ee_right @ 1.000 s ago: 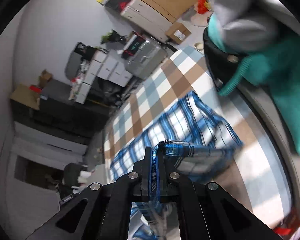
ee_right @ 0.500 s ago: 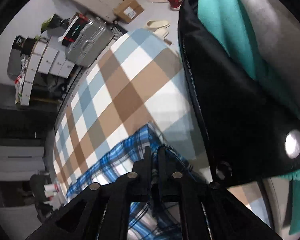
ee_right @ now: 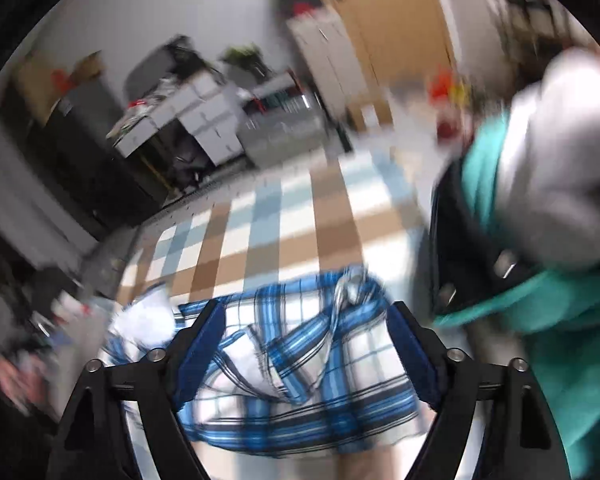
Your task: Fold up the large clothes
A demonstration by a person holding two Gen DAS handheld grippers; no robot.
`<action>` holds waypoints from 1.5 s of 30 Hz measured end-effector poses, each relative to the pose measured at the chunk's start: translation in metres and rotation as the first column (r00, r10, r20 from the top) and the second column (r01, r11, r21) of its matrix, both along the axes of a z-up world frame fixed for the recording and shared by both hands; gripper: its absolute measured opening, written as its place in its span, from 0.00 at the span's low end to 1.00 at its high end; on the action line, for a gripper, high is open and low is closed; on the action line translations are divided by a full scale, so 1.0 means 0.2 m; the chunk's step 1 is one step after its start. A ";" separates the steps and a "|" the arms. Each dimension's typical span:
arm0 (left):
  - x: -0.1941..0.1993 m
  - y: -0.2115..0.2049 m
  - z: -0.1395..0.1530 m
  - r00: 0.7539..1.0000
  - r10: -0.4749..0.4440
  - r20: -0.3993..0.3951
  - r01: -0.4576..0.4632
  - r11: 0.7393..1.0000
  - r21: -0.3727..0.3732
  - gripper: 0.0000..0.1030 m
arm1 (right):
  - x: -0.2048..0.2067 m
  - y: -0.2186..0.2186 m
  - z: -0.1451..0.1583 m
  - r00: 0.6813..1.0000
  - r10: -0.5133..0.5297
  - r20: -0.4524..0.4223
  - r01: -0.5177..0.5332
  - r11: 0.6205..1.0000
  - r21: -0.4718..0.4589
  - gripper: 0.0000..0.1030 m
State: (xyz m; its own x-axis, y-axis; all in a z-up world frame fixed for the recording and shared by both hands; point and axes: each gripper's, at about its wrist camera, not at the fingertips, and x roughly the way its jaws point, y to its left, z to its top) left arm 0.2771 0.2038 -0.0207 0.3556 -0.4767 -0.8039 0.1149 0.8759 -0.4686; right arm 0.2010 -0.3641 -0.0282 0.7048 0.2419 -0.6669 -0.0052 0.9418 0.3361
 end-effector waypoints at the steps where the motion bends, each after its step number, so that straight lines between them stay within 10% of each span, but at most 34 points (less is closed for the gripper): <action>1: -0.02 -0.07 0.03 0.999 -0.049 0.023 0.049 0.999 0.021 0.83 | -0.05 0.05 0.03 0.998 0.040 0.047 -0.037 0.998 -0.056 0.96; 4: -0.05 -0.30 0.01 0.970 -0.241 0.034 0.238 0.968 0.080 0.83 | -0.05 0.22 -0.01 0.969 0.245 -0.002 -0.242 0.955 -0.172 0.99; 10: 0.05 -0.75 -0.29 0.811 -0.574 -0.113 0.571 0.732 0.371 0.83 | 0.05 0.50 -0.24 0.827 0.507 -0.243 -0.562 0.740 -0.369 0.94; 15: 0.11 -0.85 -0.44 0.712 -0.676 -0.190 0.687 0.613 0.390 0.82 | 0.20 0.61 -0.38 0.747 0.549 -0.375 -0.664 0.632 -0.399 0.70; 17: 0.11 -0.87 -0.49 0.674 -0.710 -0.204 0.720 0.570 0.396 0.58 | 0.24 0.64 -0.44 0.707 0.561 -0.431 -0.706 0.590 -0.391 0.45; 18: 0.11 -0.87 -0.51 0.675 -0.709 -0.202 0.712 0.555 0.430 0.14 | 0.25 0.64 -0.45 0.696 0.559 -0.450 -0.716 0.580 -0.388 0.32; 19: 0.12 -0.88 -0.52 0.686 -0.697 -0.210 0.697 0.547 0.463 0.01 | 0.26 0.65 -0.48 0.676 0.561 -0.477 -0.735 0.563 -0.379 0.26; 21: 0.12 -0.88 -0.56 0.681 -0.695 -0.230 0.710 0.550 0.440 0.01 | 0.27 0.65 -0.51 0.667 0.560 -0.492 -0.743 0.552 -0.378 0.03; 24: 0.11 -0.87 -0.53 0.681 -0.706 -0.192 0.702 0.557 0.444 0.01 | 0.30 0.63 -0.46 0.692 0.564 -0.450 -0.720 0.588 -0.369 0.03; 27: 0.16 -0.79 -0.45 0.746 -0.654 -0.125 0.633 0.638 0.439 0.00 | 0.32 0.60 -0.34 0.736 0.567 -0.370 -0.676 0.635 -0.373 0.03; 34: 0.26 -0.70 -0.39 0.845 -0.529 -0.072 0.499 0.735 0.459 0.00 | 0.52 0.68 -0.33 0.815 0.478 -0.327 -0.579 0.670 -0.464 0.05; 40: 0.35 -0.64 -0.42 0.893 -0.447 -0.059 0.416 0.766 0.490 0.00 | 0.74 0.73 -0.49 0.872 0.325 -0.365 -0.479 0.717 -0.506 0.23; 45: 0.39 -0.57 -0.46 0.915 -0.398 -0.061 0.375 0.787 0.491 0.04 | 0.78 0.67 -0.53 0.935 0.211 -0.287 -0.343 0.745 -0.572 0.69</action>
